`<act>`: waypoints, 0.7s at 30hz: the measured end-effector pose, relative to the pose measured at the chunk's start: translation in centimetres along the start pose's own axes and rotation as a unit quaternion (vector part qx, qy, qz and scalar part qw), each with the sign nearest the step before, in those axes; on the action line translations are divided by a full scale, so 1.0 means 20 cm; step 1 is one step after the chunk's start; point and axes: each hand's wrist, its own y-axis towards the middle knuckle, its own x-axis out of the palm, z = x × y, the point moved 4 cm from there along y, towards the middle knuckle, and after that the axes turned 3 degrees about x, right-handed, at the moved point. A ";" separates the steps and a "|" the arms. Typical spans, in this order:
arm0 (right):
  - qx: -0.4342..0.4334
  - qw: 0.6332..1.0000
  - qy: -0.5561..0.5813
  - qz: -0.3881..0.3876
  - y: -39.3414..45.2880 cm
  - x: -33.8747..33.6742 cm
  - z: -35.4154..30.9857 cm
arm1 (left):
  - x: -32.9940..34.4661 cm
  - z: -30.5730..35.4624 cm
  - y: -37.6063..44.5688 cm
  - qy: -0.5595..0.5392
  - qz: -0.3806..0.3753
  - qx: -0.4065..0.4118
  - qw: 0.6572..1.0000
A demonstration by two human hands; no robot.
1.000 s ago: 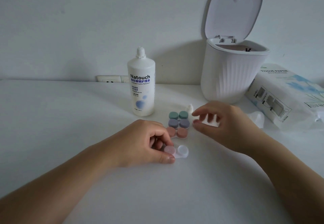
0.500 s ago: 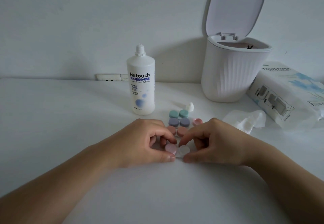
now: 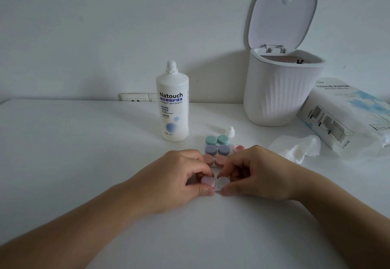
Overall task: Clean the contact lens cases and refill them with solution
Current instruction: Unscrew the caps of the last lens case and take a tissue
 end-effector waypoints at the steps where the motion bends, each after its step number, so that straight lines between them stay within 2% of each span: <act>1: 0.000 1.000 -0.003 0.000 0.00 0.00 0.00 | 0.00 0.00 0.00 -0.003 0.007 0.000 1.000; 10: -0.002 1.000 -0.012 0.001 0.01 0.00 -0.01 | 0.02 0.00 0.00 -0.007 0.047 -0.017 0.999; 21: 0.003 1.000 0.015 0.004 0.00 0.00 0.00 | 0.02 0.01 -0.02 -0.011 0.055 -0.010 0.998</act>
